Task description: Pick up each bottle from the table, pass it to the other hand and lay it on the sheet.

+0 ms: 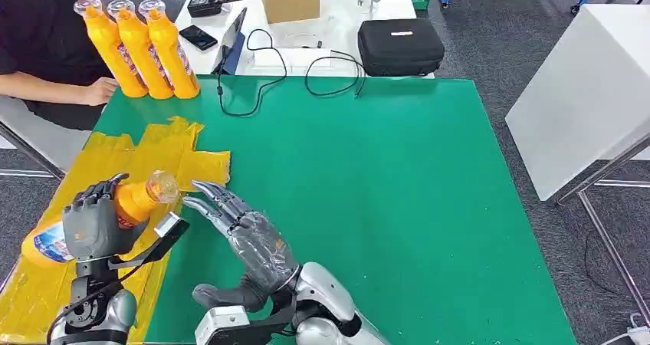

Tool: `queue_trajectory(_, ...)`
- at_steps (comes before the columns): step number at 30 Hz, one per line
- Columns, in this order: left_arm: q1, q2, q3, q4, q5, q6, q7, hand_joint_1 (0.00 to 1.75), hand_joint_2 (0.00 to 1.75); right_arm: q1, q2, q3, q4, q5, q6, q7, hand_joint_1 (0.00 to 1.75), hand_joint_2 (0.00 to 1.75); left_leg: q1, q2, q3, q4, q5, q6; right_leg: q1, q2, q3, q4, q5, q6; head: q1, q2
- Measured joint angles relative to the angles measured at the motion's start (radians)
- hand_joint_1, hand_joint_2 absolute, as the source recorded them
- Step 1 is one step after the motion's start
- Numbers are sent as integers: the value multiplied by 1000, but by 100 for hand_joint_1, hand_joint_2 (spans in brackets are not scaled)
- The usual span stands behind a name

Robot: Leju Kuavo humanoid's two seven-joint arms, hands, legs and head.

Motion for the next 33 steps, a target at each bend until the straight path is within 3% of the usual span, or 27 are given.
queue_trajectory(31,-3,3,6,24,0,0,0,175,175,-1,1,0,0,-1,0,0,0,0,0,0,0,0,0,0,0,0,0,0,0,0,0,0)
queue_trajectory(32,-3,3,6,24,0,0,0,0,0,-1,1,0,0,-1,0,0,0,0,0,0,0,0,0,0,0,0,0,0,0,0,0,0)
queue_trajectory(33,-3,3,7,24,0,0,0,0,0,-1,1,0,0,-1,0,0,0,0,0,0,0,0,0,0,0,0,0,0,0,0,0,0)
